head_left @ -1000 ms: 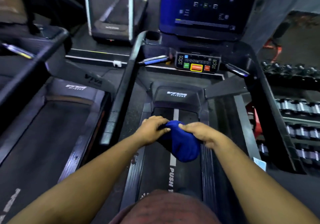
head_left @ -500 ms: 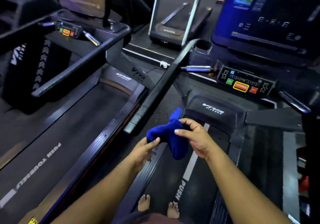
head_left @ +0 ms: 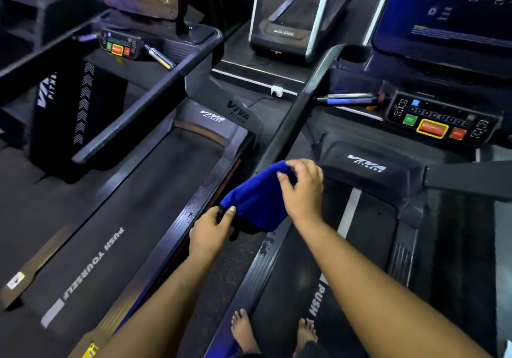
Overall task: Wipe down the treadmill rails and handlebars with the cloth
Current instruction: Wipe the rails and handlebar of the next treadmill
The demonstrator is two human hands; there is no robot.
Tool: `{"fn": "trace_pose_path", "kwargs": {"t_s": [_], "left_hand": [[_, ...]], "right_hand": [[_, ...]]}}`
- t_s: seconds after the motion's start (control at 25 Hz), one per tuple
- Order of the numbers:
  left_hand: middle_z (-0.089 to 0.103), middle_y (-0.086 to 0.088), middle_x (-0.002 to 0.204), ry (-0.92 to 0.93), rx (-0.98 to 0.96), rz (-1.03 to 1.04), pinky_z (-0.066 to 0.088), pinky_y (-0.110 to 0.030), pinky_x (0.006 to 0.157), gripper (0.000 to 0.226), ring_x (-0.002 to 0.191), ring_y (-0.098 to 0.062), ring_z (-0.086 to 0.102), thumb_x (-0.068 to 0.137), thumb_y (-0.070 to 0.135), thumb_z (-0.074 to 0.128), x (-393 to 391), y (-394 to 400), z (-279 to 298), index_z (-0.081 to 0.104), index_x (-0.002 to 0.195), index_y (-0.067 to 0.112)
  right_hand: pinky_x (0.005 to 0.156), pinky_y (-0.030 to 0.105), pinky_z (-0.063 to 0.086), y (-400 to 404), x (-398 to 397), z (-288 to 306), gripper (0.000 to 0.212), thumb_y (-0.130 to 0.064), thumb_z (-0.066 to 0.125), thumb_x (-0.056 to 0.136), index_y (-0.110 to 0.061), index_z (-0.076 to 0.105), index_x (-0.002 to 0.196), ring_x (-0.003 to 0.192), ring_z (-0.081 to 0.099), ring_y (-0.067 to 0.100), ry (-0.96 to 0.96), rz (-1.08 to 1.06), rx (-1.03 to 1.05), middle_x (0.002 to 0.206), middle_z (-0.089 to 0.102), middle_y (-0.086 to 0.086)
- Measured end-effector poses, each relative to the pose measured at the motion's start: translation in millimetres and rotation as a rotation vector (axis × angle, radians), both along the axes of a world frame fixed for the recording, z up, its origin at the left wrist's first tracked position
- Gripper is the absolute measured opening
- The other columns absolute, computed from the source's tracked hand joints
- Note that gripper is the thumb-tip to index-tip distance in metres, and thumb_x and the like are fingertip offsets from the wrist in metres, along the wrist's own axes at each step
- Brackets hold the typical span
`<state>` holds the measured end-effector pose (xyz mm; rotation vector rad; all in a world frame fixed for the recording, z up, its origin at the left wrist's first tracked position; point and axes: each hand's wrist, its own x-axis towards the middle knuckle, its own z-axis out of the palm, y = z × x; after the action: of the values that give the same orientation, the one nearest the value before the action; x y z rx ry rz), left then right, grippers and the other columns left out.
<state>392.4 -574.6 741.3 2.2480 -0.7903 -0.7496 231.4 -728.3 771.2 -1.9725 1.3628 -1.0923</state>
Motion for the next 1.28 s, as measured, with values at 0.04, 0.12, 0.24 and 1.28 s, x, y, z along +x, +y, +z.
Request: {"fn": "trace_pose_path", "kwargs": {"t_s": [0.04, 0.12, 0.24, 1.28], "left_hand": [[0.07, 0.008, 0.071, -0.071, 0.098, -0.033, 0.053, -0.045, 0.083, 0.052, 0.075, -0.015, 0.067, 0.084, 0.075, 0.043, 11, -4, -4, 0.06, 0.077, 0.027], [0.067, 0.006, 0.074, -0.193, 0.24, -0.085, 0.048, -0.045, 0.09, 0.056, 0.082, -0.021, 0.064, 0.087, 0.075, 0.039, 24, -10, -7, 0.056, 0.072, 0.024], [0.063, 0.006, 0.075, -0.161, 0.121, -0.029, 0.048, -0.047, 0.088, 0.053, 0.081, -0.02, 0.06, 0.09, 0.07, 0.038, 43, -8, -15, 0.051, 0.072, 0.021], [0.026, 0.012, 0.157, 0.235, -0.28, -0.351, 0.02, -0.012, 0.116, 0.055, 0.144, 0.004, 0.024, 0.097, 0.046, 0.032, 28, -84, -39, 0.026, 0.148, 0.028]], "right_hand": [[0.095, 0.054, 0.046, -4, 20, -6, 0.026, -0.032, 0.065, 0.085, -0.023, 0.065, 0.11, 0.113, 0.05, 0.027, 0.074, -0.024, -0.004, 0.117, 0.059, 0.003], [0.107, 0.07, 0.03, -2, 61, -25, 0.05, -0.049, 0.056, 0.091, -0.034, 0.047, 0.138, 0.142, 0.027, 0.033, 0.249, 0.039, 0.224, 0.152, 0.036, 0.008], [0.115, 0.065, 0.013, 40, 102, -64, 0.092, -0.065, 0.054, 0.087, -0.037, 0.0, 0.156, 0.15, -0.013, 0.04, 0.297, 0.134, 0.522, 0.162, -0.026, 0.004], [0.124, 0.047, 0.008, 42, 106, -103, 0.092, -0.05, 0.058, 0.089, -0.028, -0.002, 0.154, 0.154, -0.002, 0.022, -0.388, -0.014, 0.598, 0.166, -0.002, 0.004]]}}
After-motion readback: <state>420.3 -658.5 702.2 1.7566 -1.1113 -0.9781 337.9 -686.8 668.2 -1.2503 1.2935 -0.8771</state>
